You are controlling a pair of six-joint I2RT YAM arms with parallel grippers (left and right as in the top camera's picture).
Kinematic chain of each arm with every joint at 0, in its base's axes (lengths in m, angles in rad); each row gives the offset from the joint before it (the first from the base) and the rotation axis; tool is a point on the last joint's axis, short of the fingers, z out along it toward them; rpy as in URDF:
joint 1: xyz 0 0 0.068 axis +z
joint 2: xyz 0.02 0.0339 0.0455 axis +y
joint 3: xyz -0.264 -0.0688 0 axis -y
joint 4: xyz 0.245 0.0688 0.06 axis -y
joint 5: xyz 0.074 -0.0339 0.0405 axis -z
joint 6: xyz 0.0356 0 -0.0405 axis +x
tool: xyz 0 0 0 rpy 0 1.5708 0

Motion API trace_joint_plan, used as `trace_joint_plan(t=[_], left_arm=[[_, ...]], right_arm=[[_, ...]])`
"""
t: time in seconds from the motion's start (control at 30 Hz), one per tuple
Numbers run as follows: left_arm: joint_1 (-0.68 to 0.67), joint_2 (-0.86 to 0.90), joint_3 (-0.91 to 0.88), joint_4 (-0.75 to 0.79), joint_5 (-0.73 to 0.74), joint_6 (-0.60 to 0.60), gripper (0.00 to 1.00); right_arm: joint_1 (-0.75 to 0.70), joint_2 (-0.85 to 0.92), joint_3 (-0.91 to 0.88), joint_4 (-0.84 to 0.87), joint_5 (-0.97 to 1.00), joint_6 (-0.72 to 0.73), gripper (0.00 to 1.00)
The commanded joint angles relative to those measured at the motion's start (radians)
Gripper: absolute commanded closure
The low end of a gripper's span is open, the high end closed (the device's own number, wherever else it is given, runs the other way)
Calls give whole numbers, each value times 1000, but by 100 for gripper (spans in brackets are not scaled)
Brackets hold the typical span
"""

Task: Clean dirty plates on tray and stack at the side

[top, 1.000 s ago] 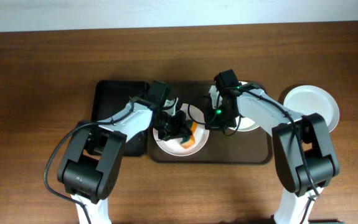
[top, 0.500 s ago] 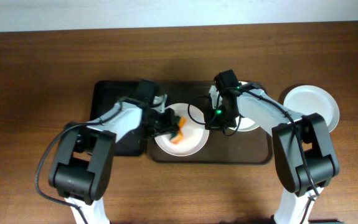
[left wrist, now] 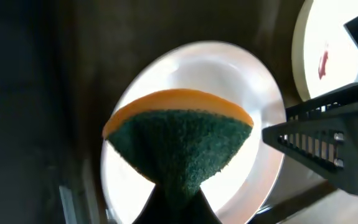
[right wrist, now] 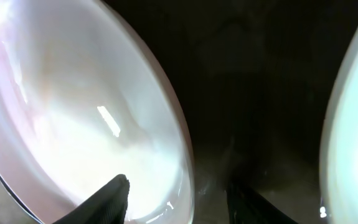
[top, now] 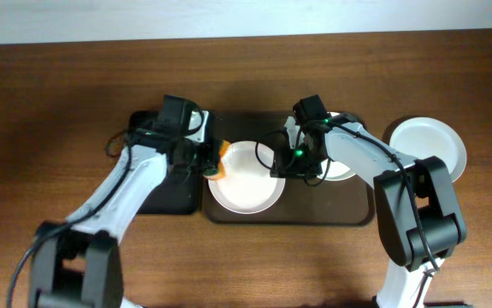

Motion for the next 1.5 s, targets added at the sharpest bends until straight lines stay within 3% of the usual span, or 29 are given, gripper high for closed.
trace_joint_plan(t=[0.0, 0.03, 0.2, 0.43, 0.5, 0.73, 0.97, 1.13, 1.47], left_arm=[[43, -74, 3, -43, -223, 41, 100], [59, -75, 3, -57, -259, 41, 100], [79, -42, 2, -81, -320, 41, 100], [79, 76, 2, -75, -347, 41, 98], [79, 111, 2, -75, -352, 41, 93], [79, 191, 2, -55, -350, 41, 92], [79, 200, 2, -41, -352, 41, 47], [79, 200, 2, -36, -371, 41, 40], [79, 200, 2, 74, -369, 41, 35]], right_arm=[[2, 20, -16, 11, 54, -8, 66], [2, 20, -16, 13, 54, -8, 77], [2, 20, -16, 13, 54, -8, 96], [2, -20, -7, 5, 79, -42, 96], [2, -61, 7, -8, 126, -43, 96], [3, -269, 32, -48, 373, -103, 96], [32, -386, 32, -48, 673, -234, 96], [134, -392, 32, -43, 993, -283, 96], [286, -392, 32, 26, 1254, -283, 96]])
